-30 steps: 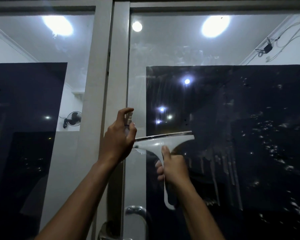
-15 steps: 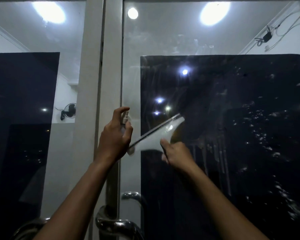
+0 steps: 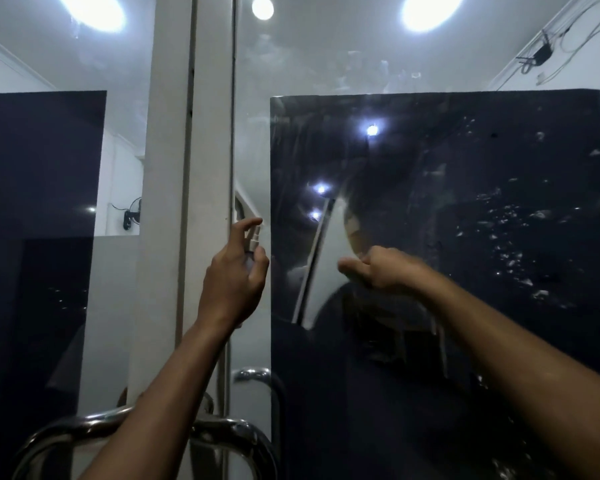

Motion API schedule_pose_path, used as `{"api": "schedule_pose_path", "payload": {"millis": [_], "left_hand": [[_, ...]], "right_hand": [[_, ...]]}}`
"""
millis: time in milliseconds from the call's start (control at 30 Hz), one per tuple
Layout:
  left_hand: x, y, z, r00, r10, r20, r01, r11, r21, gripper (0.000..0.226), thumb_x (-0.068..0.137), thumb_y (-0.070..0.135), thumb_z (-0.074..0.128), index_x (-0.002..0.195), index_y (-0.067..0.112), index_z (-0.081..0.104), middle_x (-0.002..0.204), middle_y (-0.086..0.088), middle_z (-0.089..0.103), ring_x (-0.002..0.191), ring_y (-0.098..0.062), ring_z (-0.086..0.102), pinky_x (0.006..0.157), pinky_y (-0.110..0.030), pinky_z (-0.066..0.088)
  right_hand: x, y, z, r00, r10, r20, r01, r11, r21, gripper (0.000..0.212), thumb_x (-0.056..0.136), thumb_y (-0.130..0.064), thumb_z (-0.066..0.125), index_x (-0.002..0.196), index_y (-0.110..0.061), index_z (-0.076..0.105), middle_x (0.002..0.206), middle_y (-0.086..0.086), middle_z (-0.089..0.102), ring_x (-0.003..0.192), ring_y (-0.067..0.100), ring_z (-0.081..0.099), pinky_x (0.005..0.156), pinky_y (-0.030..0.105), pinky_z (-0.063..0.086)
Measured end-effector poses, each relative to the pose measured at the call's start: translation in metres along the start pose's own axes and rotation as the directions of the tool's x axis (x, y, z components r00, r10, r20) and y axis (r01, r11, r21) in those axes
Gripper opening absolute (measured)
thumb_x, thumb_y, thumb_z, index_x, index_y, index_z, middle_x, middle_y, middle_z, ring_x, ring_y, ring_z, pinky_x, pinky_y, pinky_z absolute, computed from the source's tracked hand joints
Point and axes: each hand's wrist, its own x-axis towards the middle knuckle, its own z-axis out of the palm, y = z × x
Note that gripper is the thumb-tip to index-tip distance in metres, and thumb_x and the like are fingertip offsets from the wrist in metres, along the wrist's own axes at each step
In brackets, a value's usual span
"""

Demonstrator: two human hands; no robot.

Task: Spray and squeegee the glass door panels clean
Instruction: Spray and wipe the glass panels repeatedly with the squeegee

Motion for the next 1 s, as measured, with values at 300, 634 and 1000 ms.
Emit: {"api": "schedule_pose_path", "payload": {"millis": [300,634,1000], "left_hand": [[-0.009,0.019,0.023,1.0,-0.005,0.011,0.006,1.0,-0.021,0.038,0.101,0.024,0.05,0.137,0.032,0.041,0.076,0.001,0.059,0.062,-0.014,0.057,0.054,-0.031,0.043],[-0.029,0.06,0.063,0.998,0.035,0.055,-0.03,0.995,-0.092,0.04,0.101,0.024,0.05,0.138,0.035,0.039,0.09,0.004,0.061,0.071,-0.009,0.06,0.062,-0.033,0.051],[-0.073,0.071,0.086,0.997,-0.058,0.046,0.064,0.987,-0.15,0.038,0.099,0.021,0.052,0.136,0.03,0.045,0.076,0.01,0.059,0.061,-0.007,0.057,0.054,-0.022,0.041]], "right_hand": [[-0.025,0.041,-0.018,1.0,-0.009,-0.028,0.005,0.989,-0.146,0.068,0.082,-0.086,0.029,0.096,-0.033,0.069,0.093,-0.005,0.069,0.09,0.021,0.064,0.088,0.044,0.052],[-0.059,0.137,-0.027,0.996,0.06,0.068,-0.061,0.998,0.006,0.063,0.092,-0.07,0.037,0.054,-0.022,0.05,0.061,-0.002,0.056,0.063,0.018,0.055,0.076,0.034,0.047],[-0.126,0.139,0.096,0.956,0.293,0.024,-0.257,0.794,0.551,0.066,0.098,-0.06,0.038,0.051,-0.017,0.056,0.062,0.002,0.063,0.07,0.023,0.061,0.075,0.031,0.044]]}}
